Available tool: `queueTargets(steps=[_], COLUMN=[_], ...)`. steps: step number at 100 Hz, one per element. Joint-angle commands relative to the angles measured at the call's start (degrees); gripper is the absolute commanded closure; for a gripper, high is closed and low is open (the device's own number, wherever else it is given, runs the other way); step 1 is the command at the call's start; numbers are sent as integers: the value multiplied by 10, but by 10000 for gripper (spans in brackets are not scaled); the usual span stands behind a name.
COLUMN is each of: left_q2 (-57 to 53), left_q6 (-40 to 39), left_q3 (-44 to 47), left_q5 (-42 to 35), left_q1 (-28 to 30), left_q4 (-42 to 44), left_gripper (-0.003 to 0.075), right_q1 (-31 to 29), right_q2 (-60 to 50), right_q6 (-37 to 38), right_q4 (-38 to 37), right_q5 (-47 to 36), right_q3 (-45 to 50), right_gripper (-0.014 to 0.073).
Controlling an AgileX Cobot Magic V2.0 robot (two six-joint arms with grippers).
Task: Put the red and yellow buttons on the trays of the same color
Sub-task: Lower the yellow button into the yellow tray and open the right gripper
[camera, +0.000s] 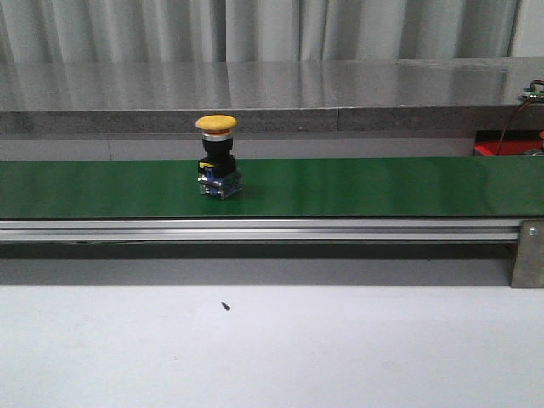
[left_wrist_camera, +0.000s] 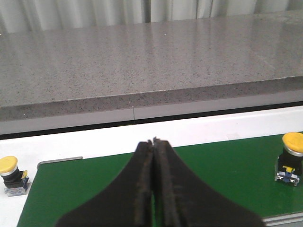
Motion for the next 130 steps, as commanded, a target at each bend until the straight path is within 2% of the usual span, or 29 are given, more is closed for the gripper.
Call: queueTargets(steps=[1,19,77,84,99,104,130], left_q2=[2,2,2,2,2,2,2], left_q6=[-1,-1,-1,-1,-1,-1,-1], left_q3=[-18,-18,-18,-18,-18,-18,-18], left_q5=[-38,-38,-38,-38,-38,-38,-38], left_q1=[-5,-5,-5,-5,-5,-5,-5], left_q4=[-9,-9,-9,-9,-9,-9,-9], left_gripper=[740,740,740,740,740,739,740], right_q1=[-3,-3,-3,-3,-3,-3,-2], right_q2=[-7,26,90,90,86,85,27], right_q6=[1,1,1,1,1,1,1], right_q4=[23,25,26,26,20,20,24], right_q5=[-36,-67,-77,-70,-53,-49,-35], right_q3=[-11,-11,-11,-11,-11,-13,-24], right_gripper=[388,388,385,338,120,87,73])
